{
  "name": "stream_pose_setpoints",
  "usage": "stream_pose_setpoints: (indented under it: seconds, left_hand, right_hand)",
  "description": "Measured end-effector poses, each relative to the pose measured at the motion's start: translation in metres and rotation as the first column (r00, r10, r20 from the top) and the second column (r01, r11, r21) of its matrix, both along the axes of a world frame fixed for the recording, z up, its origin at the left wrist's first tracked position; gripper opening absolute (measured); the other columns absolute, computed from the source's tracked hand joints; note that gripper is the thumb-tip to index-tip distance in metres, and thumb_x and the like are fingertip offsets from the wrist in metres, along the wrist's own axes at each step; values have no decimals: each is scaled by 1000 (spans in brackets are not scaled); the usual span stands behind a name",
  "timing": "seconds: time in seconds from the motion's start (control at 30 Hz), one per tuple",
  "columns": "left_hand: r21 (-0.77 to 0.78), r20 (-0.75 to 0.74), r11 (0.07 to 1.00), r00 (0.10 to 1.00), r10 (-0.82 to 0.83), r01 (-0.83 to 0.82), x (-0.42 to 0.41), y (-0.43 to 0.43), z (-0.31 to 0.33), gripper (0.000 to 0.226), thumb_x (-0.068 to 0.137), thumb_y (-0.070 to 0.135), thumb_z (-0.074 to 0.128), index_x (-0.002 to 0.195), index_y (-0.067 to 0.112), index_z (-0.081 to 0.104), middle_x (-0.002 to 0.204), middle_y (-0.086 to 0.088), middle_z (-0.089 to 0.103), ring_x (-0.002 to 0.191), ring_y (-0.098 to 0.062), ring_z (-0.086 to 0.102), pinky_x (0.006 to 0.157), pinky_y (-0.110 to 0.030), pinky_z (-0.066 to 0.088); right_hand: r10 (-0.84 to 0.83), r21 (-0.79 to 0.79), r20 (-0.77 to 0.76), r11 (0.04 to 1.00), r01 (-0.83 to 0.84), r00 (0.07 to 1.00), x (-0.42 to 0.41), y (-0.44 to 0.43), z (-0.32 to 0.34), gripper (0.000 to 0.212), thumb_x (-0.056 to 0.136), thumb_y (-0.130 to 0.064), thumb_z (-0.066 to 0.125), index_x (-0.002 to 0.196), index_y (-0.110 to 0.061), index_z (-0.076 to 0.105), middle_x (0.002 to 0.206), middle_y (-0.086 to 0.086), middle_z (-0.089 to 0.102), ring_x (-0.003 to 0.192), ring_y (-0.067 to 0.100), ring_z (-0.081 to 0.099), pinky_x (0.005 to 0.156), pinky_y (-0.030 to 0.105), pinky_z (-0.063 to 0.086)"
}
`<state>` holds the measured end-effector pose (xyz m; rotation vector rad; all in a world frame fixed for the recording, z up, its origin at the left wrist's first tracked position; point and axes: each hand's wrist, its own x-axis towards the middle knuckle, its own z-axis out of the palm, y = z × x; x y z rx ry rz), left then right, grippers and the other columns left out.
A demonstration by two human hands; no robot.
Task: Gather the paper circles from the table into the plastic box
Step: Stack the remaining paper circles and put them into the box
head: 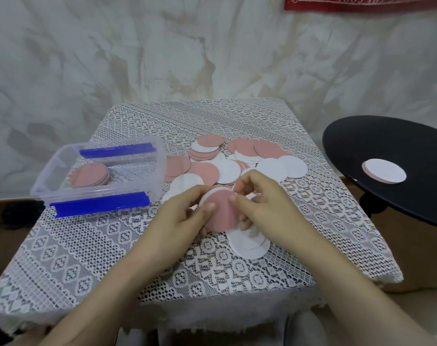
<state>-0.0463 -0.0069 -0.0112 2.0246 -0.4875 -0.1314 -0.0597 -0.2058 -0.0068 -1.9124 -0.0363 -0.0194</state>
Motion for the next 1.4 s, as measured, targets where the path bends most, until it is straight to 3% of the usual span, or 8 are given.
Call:
stream_pose_setpoints:
  seconds: [0.1, 0.27, 0.5, 0.63, 0.9, 1.0, 1.2, 1.4]
  left_hand:
    - [88, 133, 995, 991, 30, -42, -1, 13, 1, 18, 102, 39, 51, 116, 43, 62, 90, 14, 70, 74, -12, 65, 68, -43, 56]
    - [301, 305, 949, 952, 0, -96, -8, 29, 0, 17, 102, 36, 49, 116, 38, 57, 86, 16, 67, 76, -3, 59, 68, -35, 50]
    - [333, 364, 938, 931, -29, -101, -14, 34, 0, 13, 101, 40, 42, 111, 35, 50, 87, 14, 64, 78, -6, 57, 68, -36, 47]
    - [412, 346, 905, 937, -46, -107, -13, 33, -3, 8, 103, 31, 41, 106, 27, 47, 90, 7, 62, 81, -17, 55, 73, -44, 47]
    - [417, 377, 893, 926, 0, -170, -14, 31, -12, 13, 99, 15, 48, 100, 27, 43, 83, 6, 57, 74, -19, 50, 66, -43, 46]
    - [381, 332, 913, 943, 12, -145, -14, 34, -12, 7, 101, 20, 47, 99, 26, 43, 79, 9, 56, 71, -15, 51, 65, -39, 44]
    - [293, 321, 939, 944, 81, -180, -5, 57, 1, 11, 102, 32, 47, 94, 33, 41, 66, 11, 54, 66, -7, 53, 55, -24, 37]
    - [181, 330, 944, 922, 205, -275, 4, 86, 22, 11, 97, 41, 47, 95, 31, 52, 67, 9, 60, 65, -10, 56, 57, -33, 44]
  right_hand:
    - [60, -19, 24, 998, -59, 998, -2, 9, 5, 13, 96, -24, 65, 96, -36, 60, 89, -6, 61, 57, 14, 67, 57, 41, 53]
    - [216, -494, 135, 861, -123, 967, -11, 17, 6, 9, 98, -43, 58, 97, -37, 64, 73, -14, 62, 66, 2, 56, 58, 22, 41]
    - [262, -626, 194, 775, -86, 946, -20, 33, 0, 15, 103, -45, 45, 94, -33, 48, 66, -14, 51, 65, 7, 51, 56, 26, 36]
    - [311, -717, 121, 684, -134, 943, -20, 39, -3, 17, 106, -43, 36, 93, -32, 34, 77, -10, 54, 73, 22, 56, 66, 41, 46]
    - [316, -726, 136, 677, -122, 939, -19, 44, -2, 19, 106, -37, 38, 92, -39, 26, 82, -10, 55, 77, 24, 56, 68, 43, 46]
    - [310, -724, 156, 682, -105, 938, -17, 44, -2, 17, 106, -38, 38, 91, -32, 35, 80, -10, 56, 74, 20, 55, 67, 40, 45]
    - [247, -547, 215, 832, -93, 945, -9, 56, 6, 7, 102, -39, 50, 102, -33, 53, 78, -13, 61, 73, 9, 55, 68, 34, 46]
    - [239, -426, 227, 896, -124, 944, 15, 88, 25, 7, 100, -34, 56, 101, -33, 62, 84, -16, 67, 75, 4, 64, 73, 37, 53]
